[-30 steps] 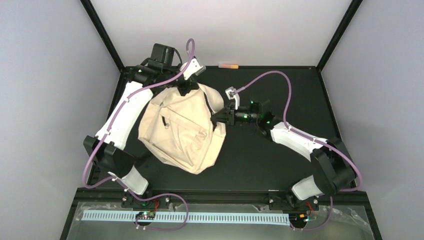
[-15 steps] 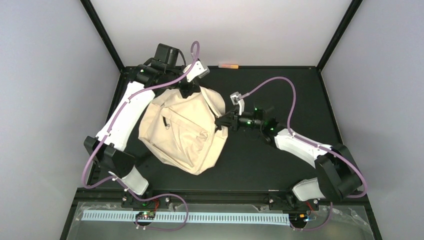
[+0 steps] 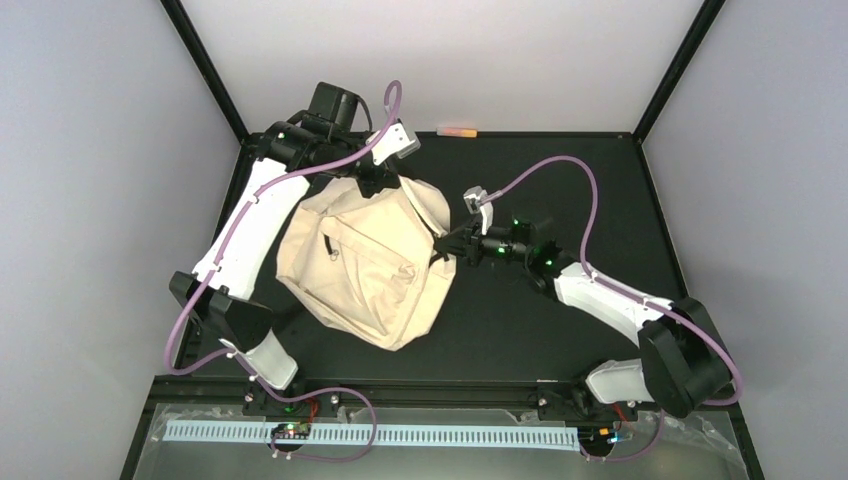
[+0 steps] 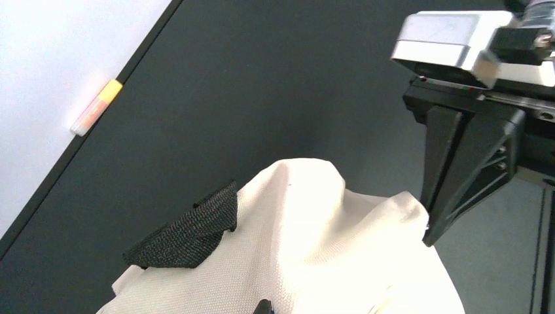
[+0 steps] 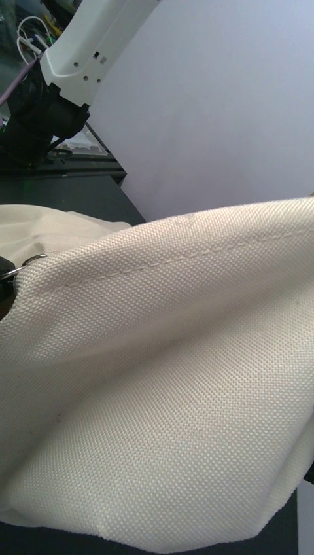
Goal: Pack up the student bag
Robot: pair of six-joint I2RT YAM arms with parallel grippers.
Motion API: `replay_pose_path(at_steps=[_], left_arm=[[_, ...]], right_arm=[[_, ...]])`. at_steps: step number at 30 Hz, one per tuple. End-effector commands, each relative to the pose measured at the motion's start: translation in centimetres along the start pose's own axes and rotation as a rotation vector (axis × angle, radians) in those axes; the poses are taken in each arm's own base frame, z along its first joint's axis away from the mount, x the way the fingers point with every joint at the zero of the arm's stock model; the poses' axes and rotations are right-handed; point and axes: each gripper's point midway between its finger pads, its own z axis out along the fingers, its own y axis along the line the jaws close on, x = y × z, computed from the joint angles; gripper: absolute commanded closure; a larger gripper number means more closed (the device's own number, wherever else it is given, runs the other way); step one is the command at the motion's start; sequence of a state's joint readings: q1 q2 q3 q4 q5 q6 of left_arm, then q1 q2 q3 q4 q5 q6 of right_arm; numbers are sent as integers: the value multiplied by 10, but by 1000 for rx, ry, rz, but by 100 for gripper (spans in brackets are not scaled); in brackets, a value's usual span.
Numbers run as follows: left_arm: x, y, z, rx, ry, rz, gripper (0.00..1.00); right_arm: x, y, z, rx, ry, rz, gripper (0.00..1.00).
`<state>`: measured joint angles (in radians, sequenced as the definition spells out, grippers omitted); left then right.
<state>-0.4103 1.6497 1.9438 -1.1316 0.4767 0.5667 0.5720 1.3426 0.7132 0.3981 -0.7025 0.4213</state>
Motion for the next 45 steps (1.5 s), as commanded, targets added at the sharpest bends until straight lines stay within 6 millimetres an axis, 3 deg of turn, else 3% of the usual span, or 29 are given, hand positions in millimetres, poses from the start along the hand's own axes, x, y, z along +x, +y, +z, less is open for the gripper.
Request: replay_pose_path(at_steps=[1, 3, 7, 13, 19, 28, 33, 39, 45], left_arm=[[-56, -5, -45, -52, -212, 145, 98], [-54, -16, -38, -29, -191, 161, 98], [-55, -26, -32, -8, -181, 174, 98], [-52, -26, -30, -4, -171, 177, 98], [-50, -11, -31, -88, -142, 184, 98], [-74, 15, -61, -213, -203, 154, 98], [-82, 19, -72, -224, -240, 147, 98], [-83, 18, -71, -209, -251, 130, 98], [-46, -15, -32, -8, -183, 121, 98]], right_arm=[[53, -18, -4, 76, 182, 141, 97], [34, -13, -1, 64, 145, 124, 93], [20, -14, 2, 99, 124, 105, 89], [22, -12, 1, 107, 130, 91, 99], [30, -7, -9, 125, 176, 55, 99], [112, -44, -20, 229, 333, 182, 99], [131, -48, -24, 235, 332, 232, 99], [125, -45, -24, 225, 314, 236, 99], [52, -11, -17, 138, 207, 89, 99]])
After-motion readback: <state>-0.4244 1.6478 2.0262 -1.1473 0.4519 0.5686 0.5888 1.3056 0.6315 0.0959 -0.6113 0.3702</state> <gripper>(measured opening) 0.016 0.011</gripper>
